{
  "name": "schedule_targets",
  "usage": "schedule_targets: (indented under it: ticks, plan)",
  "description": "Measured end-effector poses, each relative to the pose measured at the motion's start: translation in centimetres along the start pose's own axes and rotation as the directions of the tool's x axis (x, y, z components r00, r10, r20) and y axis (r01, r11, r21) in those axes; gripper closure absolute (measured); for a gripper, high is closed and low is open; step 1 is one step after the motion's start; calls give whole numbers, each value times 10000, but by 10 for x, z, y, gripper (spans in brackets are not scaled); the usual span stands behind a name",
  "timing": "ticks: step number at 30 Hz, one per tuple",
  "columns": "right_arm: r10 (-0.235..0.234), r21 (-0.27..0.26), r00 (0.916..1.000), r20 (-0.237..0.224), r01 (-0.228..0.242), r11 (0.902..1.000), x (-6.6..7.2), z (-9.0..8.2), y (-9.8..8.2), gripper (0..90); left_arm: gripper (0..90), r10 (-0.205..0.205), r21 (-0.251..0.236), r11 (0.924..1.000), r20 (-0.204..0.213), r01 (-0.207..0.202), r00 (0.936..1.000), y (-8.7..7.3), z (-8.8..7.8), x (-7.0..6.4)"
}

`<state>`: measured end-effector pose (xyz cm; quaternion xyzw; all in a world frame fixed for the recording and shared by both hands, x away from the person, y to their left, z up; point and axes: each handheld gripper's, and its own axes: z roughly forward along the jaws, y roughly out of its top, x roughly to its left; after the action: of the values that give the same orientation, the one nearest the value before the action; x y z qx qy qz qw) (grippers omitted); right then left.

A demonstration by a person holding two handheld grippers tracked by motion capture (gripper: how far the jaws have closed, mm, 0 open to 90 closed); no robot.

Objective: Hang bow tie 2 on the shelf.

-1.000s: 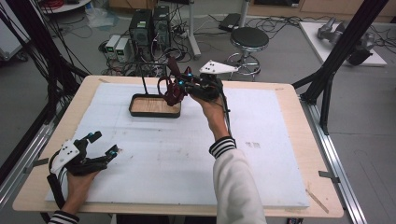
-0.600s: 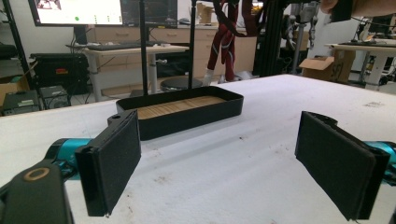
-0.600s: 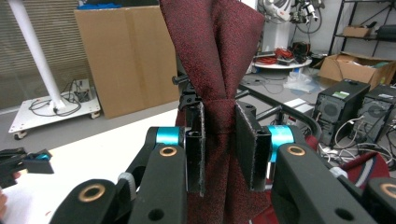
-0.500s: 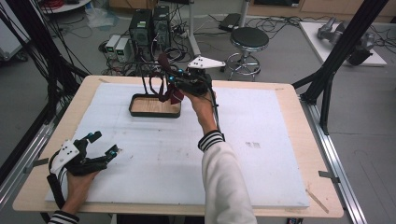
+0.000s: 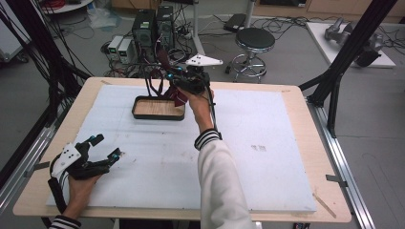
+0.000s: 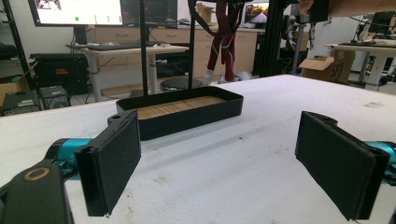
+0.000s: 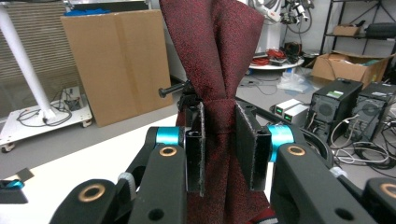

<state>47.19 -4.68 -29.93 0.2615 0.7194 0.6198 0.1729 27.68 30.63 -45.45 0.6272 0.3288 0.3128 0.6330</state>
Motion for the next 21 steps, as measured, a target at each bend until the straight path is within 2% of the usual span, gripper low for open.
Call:
schedule_targets:
  ticks: [9, 14, 16, 21]
  plan:
    - [104, -81, 9996, 251, -102, 9999, -4, 7, 1, 747, 148, -20, 23, 10000, 14, 20, 10000, 0, 0, 0]
    - [109, -172, 9997, 210, -106, 9998, -4, 3, 3, 746, 147, -5, -1, 10000, 6, 5, 10000, 0, 0, 0]
    - [7, -171, 9995, 312, -2, 9999, -3, 1, 5, 745, 147, 9, 3, 10000, 0, -9, 10000, 0, 0, 0]
    - [87, -180, 9988, 478, -79, 9998, -7, -4, 5, 745, 147, 6, 1, 10000, -1, -6, 10000, 0, 0, 0]
